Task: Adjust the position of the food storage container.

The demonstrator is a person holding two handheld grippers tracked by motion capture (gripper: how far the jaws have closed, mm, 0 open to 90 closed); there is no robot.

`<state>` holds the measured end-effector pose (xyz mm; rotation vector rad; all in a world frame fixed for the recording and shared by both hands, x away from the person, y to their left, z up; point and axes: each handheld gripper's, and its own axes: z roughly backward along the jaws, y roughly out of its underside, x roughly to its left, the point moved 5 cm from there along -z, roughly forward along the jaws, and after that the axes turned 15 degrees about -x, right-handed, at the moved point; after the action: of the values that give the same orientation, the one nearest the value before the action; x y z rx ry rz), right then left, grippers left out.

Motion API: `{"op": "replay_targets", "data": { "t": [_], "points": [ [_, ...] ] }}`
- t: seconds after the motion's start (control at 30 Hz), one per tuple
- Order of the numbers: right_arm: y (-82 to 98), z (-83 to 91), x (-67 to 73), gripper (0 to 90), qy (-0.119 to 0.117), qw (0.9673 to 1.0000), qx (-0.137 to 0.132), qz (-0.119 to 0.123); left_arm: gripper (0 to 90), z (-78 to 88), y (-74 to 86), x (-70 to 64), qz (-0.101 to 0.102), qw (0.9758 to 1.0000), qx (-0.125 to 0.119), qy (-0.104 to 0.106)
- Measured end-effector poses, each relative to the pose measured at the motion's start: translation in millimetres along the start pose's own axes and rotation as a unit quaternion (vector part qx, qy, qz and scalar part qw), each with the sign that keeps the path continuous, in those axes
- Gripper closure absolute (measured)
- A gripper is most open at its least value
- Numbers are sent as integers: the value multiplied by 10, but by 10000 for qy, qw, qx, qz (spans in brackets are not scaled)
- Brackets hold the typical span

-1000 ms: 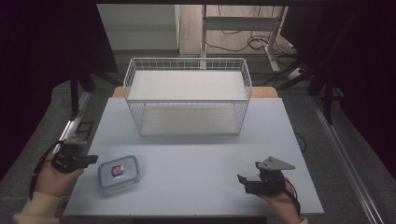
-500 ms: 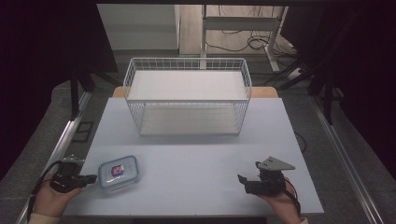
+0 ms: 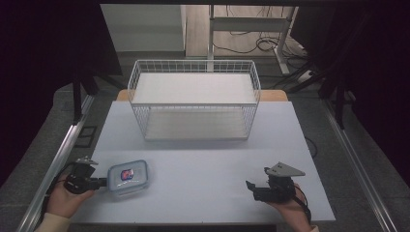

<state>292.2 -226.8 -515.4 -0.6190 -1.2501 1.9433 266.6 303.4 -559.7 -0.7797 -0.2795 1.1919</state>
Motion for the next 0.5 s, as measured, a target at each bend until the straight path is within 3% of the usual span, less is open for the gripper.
{"op": "replay_targets", "data": {
  "t": [0.3, 0.5],
  "points": [
    [4, -2, 0, 166, -12, 10000, 8, 4, 899, -246, -193, -206, -75, 9995, -55, 299],
    [-6, 8, -3, 166, -14, 10000, -17, 1, 900, -422, -312, -428, -226, 9981, -104, 555]
  ]
}}
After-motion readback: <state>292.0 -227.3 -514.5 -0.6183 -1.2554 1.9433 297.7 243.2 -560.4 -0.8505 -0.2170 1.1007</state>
